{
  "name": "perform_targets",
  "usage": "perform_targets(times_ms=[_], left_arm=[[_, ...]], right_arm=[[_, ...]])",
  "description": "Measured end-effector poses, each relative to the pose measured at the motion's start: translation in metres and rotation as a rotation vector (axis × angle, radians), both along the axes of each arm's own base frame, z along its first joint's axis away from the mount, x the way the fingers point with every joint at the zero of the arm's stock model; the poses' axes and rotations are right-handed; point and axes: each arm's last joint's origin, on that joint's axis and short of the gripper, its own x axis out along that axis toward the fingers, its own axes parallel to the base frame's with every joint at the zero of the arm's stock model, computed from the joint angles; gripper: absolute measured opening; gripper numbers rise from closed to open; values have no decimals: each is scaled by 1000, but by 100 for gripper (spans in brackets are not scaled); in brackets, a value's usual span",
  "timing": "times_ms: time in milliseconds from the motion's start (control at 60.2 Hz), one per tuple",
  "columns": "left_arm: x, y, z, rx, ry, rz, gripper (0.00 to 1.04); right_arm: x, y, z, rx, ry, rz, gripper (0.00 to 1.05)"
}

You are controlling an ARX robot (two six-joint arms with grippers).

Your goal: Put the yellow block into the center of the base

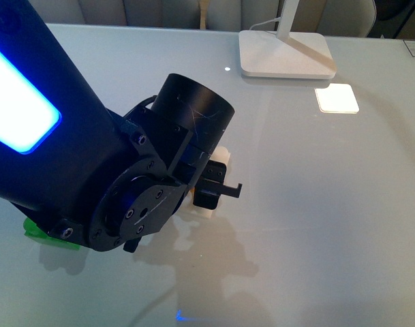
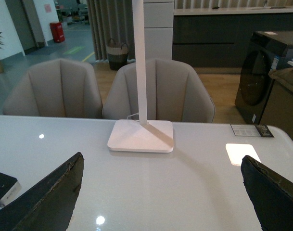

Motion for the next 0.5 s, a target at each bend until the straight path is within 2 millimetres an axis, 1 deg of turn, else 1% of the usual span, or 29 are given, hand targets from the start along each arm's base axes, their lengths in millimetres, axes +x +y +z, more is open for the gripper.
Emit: perform_targets(times_ms=[100, 116, 199, 332, 448, 498], left_arm=[[-1, 1, -1, 8, 7, -4, 98], [-1, 1, -1, 8, 7, -6, 99], [-2, 1, 1, -1, 13, -11, 97], [-4, 3, 8, -11, 18, -17, 97], [-6, 5, 20, -30, 19, -22, 97], [-6, 9, 30, -42, 9, -16, 97]], right_arm=[[0, 0, 0, 0, 0, 0, 96], [0, 0, 0, 0, 0, 0, 96], [0, 0, 0, 0, 0, 0, 96], [0, 0, 0, 0, 0, 0, 96], [0, 0, 0, 0, 0, 0, 96], [0, 0, 0, 0, 0, 0, 96]])
